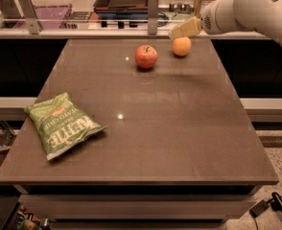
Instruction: Move orange near green jalapeno chip bag
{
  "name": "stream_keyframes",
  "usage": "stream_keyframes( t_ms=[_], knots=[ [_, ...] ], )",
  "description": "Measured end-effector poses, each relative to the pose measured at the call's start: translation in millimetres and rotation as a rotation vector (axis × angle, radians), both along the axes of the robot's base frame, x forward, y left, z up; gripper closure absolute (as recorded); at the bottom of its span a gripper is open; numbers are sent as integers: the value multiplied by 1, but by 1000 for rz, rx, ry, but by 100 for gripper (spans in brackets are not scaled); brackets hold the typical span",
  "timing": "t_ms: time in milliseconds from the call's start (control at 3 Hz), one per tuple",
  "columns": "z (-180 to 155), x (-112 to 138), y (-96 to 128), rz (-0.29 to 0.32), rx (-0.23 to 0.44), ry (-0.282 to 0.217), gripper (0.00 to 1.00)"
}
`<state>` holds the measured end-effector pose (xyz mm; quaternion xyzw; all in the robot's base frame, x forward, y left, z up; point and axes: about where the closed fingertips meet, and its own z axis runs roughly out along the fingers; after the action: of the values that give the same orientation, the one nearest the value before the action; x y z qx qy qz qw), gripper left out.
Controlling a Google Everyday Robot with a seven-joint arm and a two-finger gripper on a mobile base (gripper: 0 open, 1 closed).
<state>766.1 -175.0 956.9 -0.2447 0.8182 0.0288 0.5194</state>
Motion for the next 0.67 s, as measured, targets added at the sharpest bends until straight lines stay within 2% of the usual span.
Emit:
stream_keyframes(
  t_ms=[667],
  knots=[
    [-20,24,-5,39,77,-55,0]
  ],
)
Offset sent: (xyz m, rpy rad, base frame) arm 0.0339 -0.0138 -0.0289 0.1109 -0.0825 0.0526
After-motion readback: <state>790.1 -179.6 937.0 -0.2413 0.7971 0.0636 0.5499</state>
